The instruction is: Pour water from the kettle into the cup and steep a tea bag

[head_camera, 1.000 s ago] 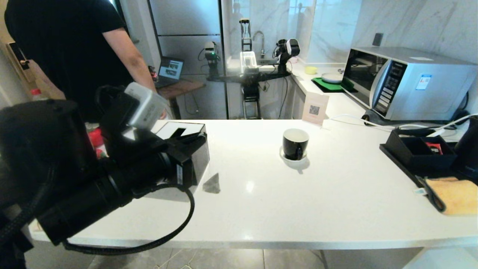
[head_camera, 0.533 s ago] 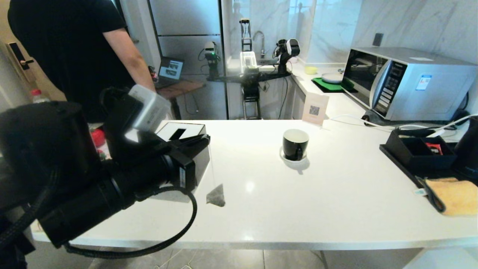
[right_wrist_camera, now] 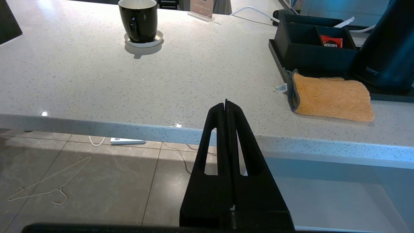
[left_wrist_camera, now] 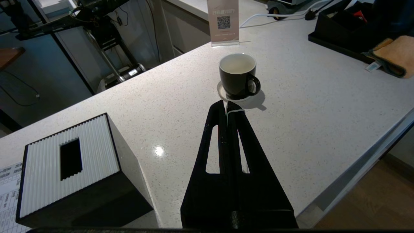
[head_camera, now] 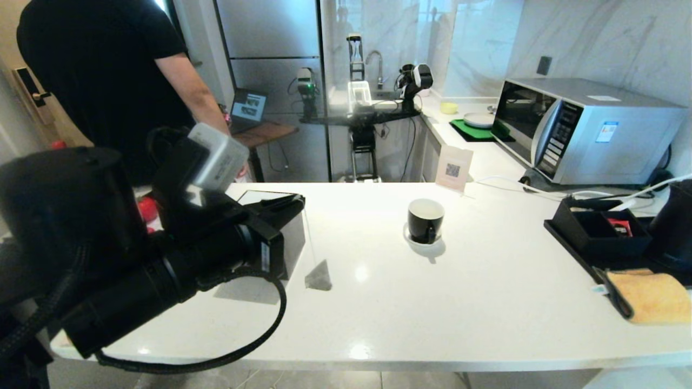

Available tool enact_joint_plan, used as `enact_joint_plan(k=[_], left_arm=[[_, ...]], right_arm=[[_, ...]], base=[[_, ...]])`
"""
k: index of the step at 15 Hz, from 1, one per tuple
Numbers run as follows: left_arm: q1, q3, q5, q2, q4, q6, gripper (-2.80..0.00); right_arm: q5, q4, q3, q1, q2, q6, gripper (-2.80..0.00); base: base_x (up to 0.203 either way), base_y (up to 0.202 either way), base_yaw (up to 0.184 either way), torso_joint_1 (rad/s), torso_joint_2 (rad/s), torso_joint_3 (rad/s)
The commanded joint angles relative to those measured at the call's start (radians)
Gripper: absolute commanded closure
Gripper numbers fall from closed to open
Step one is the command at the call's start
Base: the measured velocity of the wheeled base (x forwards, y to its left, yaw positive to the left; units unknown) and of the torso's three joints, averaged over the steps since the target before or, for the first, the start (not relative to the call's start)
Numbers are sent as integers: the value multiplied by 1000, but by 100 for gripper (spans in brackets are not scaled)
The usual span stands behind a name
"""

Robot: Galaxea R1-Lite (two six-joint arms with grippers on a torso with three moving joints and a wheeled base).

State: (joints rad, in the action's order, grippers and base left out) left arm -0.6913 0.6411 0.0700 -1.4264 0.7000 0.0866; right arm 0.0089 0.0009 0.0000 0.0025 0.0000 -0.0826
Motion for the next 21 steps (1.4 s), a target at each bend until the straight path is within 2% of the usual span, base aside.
enact_joint_plan(k=[1, 21], left_arm=[[-1, 0, 1, -5, 4, 1, 0], [-8, 2, 0, -9, 3, 2, 0]], right_arm=[[0, 1, 0, 1, 0, 1, 0], [0, 1, 0, 1, 0, 1, 0]], base=[[0, 0, 0, 0, 0, 0], [0, 0, 0, 0, 0, 0]])
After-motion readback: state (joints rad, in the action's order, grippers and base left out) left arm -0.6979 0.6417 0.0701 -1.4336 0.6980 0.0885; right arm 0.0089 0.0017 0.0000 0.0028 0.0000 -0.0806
